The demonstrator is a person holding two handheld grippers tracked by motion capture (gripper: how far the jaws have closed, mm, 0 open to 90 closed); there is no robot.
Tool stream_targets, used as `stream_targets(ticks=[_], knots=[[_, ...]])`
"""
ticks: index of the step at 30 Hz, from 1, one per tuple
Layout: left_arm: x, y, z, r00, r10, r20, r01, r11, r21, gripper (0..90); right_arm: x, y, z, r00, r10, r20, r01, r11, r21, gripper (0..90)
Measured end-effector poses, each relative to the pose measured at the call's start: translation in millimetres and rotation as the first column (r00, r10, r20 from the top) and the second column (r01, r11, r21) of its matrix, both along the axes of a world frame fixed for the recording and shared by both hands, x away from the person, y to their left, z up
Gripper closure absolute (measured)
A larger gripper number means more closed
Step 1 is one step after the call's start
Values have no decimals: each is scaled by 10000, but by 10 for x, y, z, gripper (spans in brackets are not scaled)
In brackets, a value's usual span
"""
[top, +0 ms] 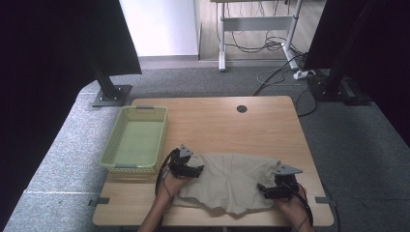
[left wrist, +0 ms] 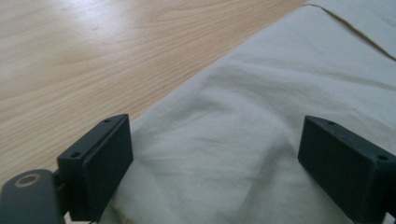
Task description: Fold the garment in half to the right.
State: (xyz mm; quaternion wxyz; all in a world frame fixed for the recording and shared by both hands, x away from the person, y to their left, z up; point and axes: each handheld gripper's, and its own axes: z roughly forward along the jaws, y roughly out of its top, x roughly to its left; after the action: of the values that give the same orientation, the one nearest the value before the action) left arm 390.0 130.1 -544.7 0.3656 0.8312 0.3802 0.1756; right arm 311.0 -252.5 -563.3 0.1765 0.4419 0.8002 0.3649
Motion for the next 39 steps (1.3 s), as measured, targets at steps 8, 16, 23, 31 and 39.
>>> stream_targets(ticks=[8,16,23,31,39], knots=[[-240,91,227,9992,388,-21,-388,9988,-285,91,-4,-2,-1,10000,-5,7,5,10000,-20,70],[-469,148,158,9962,867,-37,-868,9961,-176,87,-4,-2,-1,10000,-5,8,5,10000,-21,70],[-557,216,-7,9834,1776,-363,-1774,9841,85,75,-6,-5,-1,10000,13,14,-13,10000,-39,70],[-564,196,-99,9834,1798,-236,-1794,9836,162,86,-7,-6,-1,10000,10,17,-10,10000,-48,70],[-579,176,-113,9845,1750,-128,-1749,9846,85,85,-9,-10,0,10000,-21,12,21,10000,-17,70]])
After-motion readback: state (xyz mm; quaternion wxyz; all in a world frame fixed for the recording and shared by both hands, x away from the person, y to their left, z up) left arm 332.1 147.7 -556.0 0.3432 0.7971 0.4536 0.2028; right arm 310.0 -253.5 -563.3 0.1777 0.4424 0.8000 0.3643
